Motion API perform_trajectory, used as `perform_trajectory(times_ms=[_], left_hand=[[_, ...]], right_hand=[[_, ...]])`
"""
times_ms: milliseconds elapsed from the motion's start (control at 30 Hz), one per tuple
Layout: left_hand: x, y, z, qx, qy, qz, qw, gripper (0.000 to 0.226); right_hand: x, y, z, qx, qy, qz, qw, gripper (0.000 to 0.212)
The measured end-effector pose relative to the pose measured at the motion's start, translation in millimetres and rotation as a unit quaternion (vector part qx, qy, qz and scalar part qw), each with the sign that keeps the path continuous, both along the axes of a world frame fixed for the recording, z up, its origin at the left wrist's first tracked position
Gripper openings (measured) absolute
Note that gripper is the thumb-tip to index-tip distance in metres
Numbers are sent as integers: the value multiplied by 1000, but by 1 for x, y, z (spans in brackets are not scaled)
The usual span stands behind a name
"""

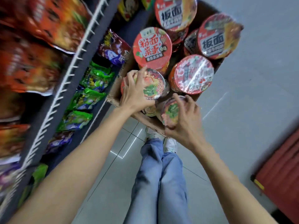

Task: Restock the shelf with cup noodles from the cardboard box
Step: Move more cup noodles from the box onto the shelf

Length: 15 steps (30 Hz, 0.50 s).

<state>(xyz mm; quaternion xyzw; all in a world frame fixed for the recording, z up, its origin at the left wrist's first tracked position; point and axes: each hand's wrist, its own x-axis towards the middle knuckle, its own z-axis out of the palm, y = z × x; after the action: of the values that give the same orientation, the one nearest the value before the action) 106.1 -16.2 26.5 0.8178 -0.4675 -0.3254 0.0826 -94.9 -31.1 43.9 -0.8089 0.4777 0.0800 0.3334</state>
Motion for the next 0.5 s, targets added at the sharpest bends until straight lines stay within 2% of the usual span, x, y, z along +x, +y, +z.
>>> perform_trajectory(times_ms=[100,167,333,500], left_hand=[[-3,16,71,-1,7,17,1000,117],[-8,30,118,-4,-6,17,1000,116],[-30,71,225,-31,-75,-1,997,109],[-60,114,306,-93,-124,8,988,111]], right_hand=[[-17,-17,83,-33,-92,-76,992,97],[-22,-23,140,-53,-130,-89,986,92],[-24,-29,271,-87,-216,-37,972,84],[-14,-21,364,-62,-250,69,964,82]])
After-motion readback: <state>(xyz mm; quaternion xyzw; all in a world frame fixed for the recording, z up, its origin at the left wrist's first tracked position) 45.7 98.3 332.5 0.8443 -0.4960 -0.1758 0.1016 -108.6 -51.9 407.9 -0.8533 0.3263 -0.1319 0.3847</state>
